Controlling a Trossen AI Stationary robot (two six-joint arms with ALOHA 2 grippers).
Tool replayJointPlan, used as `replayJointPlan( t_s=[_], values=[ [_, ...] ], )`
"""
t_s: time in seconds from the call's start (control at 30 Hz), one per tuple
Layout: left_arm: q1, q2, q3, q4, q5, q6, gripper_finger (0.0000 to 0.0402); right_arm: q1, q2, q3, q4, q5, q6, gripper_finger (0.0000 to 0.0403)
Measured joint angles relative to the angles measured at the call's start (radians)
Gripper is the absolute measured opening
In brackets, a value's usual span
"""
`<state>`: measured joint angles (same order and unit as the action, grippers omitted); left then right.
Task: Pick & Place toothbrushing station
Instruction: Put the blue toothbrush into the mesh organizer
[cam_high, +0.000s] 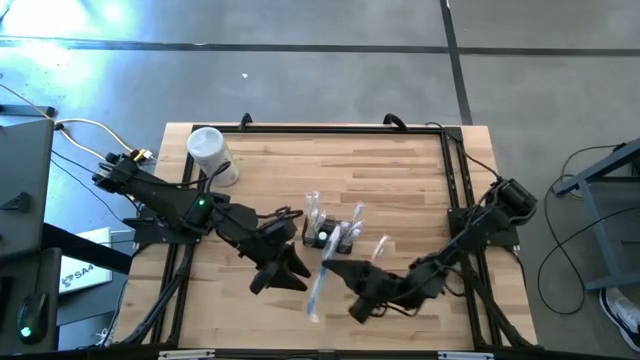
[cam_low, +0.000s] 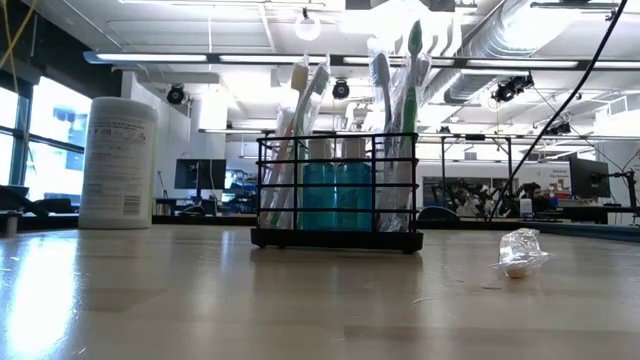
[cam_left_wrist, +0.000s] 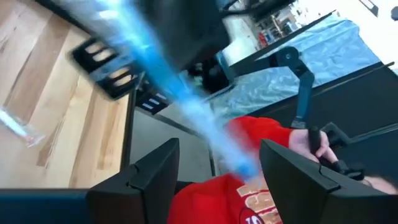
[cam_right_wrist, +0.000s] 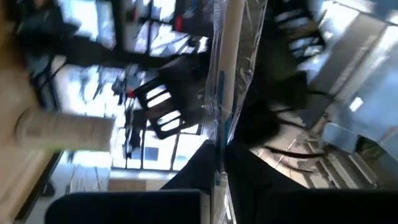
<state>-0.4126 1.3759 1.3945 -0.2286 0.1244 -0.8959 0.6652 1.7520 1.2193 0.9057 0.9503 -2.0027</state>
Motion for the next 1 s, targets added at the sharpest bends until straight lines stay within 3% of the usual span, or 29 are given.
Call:
replayJointPlan(
  t_s=[0.37,0.67,1.0],
  values=[
    [0.000,0.004,-0.001,-0.033,-0.017,0.000,0.0221,-0.038,0.073,0.000,0.135,-0.005,-0.107,0.0016],
    [0.001,0.020,-0.001,-0.118,-0.149,0.077,0.0221,-0.071,0.073,0.000,0.124,0.021,-0.116,0.0016],
    [0.000,0.064,0.000,-0.130,-0.098,0.091,0.0221,-0.070,0.080,0.000,0.065,0.040,-0.060,0.0016]
  ],
)
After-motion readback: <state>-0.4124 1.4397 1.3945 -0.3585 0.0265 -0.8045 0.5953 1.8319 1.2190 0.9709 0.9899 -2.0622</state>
